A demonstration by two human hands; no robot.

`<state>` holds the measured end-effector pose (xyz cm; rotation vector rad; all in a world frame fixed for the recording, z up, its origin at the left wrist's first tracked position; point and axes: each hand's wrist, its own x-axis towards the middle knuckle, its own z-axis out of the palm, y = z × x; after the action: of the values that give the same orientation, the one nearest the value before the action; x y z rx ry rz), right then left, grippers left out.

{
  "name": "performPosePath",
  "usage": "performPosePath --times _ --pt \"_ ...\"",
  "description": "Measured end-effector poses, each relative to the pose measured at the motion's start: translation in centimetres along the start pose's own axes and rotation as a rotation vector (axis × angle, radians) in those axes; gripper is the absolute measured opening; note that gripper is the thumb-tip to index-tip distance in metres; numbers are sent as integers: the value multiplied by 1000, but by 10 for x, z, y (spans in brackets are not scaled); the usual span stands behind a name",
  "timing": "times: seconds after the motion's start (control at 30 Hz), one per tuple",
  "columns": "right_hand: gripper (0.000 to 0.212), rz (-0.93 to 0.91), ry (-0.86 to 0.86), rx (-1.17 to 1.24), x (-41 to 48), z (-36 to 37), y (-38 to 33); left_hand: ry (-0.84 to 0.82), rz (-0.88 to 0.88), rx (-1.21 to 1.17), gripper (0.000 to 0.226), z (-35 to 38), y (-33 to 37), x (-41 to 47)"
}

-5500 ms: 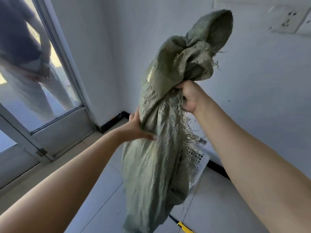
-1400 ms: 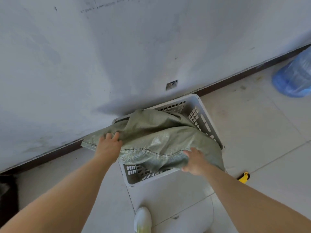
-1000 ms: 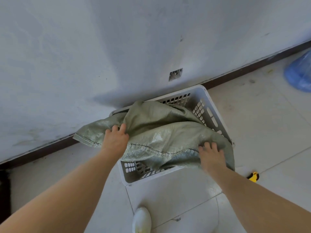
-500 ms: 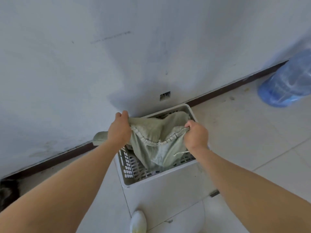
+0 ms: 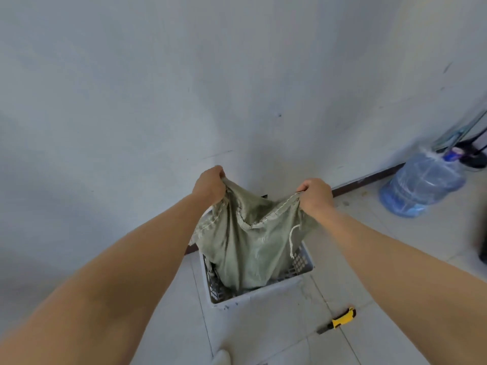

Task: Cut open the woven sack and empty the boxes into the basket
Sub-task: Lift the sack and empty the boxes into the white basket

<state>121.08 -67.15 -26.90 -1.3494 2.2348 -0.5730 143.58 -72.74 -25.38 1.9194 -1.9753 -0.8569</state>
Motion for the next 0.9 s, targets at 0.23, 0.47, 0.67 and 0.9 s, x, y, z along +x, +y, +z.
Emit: performPosePath --times 0.23,0.47,0.67,0.9 --pt "27 -69 140 40 -15 -39 -52 -32 89 -162 28 -54 26 -3" --pt "35 -59 397 161 -43 -78 -122 -110 252 -322 21 -116 62 -1" --pt "33 -45 532 245 -66 -109 -154 28 313 -328 15 -145 72 -10" --pt "30 -92 619 395 -74 -130 -177 144 279 -495 12 -168 75 -10"
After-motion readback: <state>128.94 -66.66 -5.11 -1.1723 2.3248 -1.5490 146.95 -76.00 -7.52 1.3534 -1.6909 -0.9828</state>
